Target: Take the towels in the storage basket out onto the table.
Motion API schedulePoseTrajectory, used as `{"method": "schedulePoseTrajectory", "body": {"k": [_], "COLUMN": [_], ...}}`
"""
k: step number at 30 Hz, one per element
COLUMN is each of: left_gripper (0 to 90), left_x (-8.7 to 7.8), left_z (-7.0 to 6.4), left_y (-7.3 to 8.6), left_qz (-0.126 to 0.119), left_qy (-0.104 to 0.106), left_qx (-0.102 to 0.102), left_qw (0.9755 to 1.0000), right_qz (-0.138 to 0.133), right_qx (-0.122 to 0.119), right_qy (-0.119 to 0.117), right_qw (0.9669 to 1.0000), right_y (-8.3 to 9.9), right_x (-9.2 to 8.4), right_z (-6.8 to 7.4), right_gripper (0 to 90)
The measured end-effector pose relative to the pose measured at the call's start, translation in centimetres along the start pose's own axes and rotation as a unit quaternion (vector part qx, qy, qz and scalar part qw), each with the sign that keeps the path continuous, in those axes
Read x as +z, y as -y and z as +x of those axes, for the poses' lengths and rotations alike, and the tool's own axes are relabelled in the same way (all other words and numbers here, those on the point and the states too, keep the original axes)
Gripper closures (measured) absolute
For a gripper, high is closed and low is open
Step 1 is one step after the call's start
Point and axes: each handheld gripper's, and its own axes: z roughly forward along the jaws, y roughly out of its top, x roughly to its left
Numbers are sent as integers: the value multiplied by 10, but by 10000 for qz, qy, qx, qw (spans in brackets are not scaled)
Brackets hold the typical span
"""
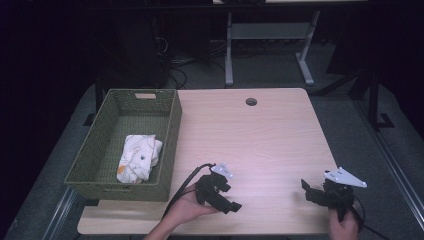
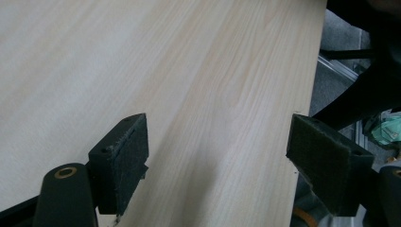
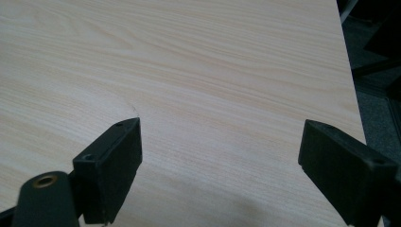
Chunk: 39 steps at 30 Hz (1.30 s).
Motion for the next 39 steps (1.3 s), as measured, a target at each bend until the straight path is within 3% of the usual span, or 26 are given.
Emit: {"method": "schedulePoseTrajectory", "body": {"k": [13, 17, 25, 39], "left_gripper": [217, 215, 228, 223], "left_x": [-43, -51, -73, -121], "left_z": [14, 16, 26, 40], "left_y": [-47, -54, -65, -69], "left_qz": [222, 238, 327, 268], "left_qy": [-108, -176, -104, -370], "left_qx": [175, 186, 158, 9], "left_qw": [9995, 9994, 9993, 9990], "right_qz": [10, -2, 7, -5], "right_qx": [-11, -27, -32, -60], "right_qy": [79, 61, 87, 77], "right_qw": [10000, 10000, 10000, 10000], "right_y": [-1, -1, -1, -2], "right_x": [3, 2, 2, 3], "right_z": [-2, -2, -1, 0], "right_gripper": [139, 139, 139, 139]}}
